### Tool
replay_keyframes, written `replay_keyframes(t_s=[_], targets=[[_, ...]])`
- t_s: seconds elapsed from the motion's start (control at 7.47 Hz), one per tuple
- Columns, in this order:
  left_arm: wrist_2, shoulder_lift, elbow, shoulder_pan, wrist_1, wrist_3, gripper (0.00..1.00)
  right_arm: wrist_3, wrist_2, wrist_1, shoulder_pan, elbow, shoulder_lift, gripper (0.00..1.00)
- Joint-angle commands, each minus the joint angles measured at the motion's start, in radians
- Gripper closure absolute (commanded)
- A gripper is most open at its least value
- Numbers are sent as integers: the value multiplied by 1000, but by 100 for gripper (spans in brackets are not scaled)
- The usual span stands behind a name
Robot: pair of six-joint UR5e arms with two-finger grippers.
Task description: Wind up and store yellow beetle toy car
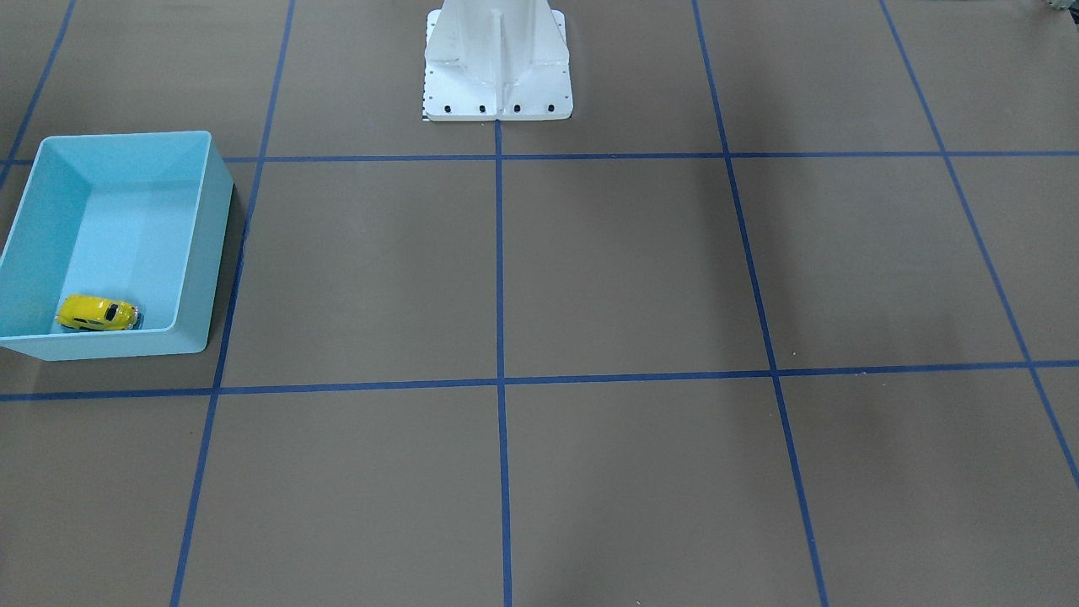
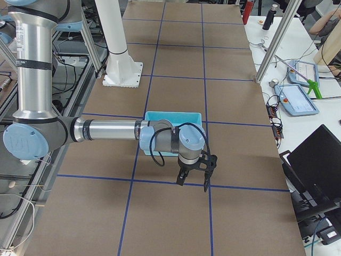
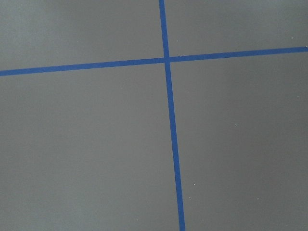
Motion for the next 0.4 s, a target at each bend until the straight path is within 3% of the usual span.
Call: replay_keyframes(t_s=[0.0,0.27], targets=[[1,-2,8,1,2,-1,0,0,0,1,3,0,-2,0],[0,-4,-8,-4,5,-1,0,0,0,1,3,25,-28,0]])
